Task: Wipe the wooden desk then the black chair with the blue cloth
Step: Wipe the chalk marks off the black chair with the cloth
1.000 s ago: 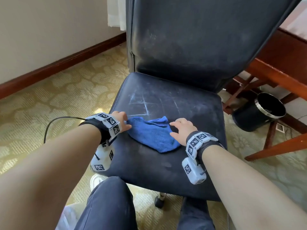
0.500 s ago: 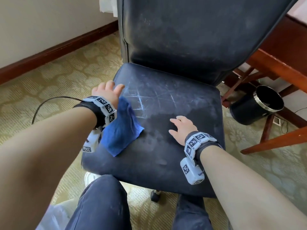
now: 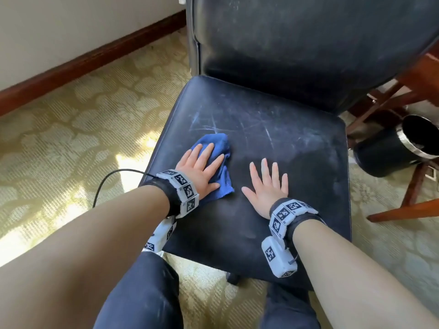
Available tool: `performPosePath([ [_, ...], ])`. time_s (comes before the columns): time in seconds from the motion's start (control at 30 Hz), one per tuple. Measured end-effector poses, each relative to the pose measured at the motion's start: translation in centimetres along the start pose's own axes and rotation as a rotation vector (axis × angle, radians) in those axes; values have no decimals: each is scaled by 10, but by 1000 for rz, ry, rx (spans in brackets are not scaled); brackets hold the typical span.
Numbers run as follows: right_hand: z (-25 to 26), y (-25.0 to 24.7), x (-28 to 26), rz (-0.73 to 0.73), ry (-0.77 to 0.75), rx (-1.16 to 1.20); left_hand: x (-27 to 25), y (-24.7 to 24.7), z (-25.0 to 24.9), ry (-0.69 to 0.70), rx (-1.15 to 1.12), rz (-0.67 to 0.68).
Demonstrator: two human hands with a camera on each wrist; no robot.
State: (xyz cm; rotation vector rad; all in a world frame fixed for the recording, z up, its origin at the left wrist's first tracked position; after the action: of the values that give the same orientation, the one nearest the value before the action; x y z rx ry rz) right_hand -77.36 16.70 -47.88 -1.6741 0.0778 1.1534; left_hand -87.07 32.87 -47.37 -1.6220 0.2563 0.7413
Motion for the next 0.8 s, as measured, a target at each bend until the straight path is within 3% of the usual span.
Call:
performPosePath([
  [0.07,0,0,0,15,5,-10,12,-9,-16,86,42,-7],
  [0.2,-1,-3,0,45,5,10,32,-23,-25,103,29,-2],
  [0.47,-1,-4,-1,74,-5,40,23,-28,41,-89,-110,11],
  [0.63,-3,-5,-3,60,-4,22,-16,1,18,54,52,10],
  [0.8,-5,-5,-2,48,-6,-24,-2,3,-29,164,33,12],
])
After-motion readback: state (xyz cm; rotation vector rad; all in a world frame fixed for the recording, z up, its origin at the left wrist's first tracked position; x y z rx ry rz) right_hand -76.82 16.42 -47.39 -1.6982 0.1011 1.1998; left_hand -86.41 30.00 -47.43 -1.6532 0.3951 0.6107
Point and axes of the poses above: each hand's wrist, its own x-axis towards the middle knuckle, its own y-axis out of the palm, z = x × y, the point moved 1 cm from there along x, towards the middle knuckle, and after that the axes turned 12 degrees about z, right-handed, at the moved point
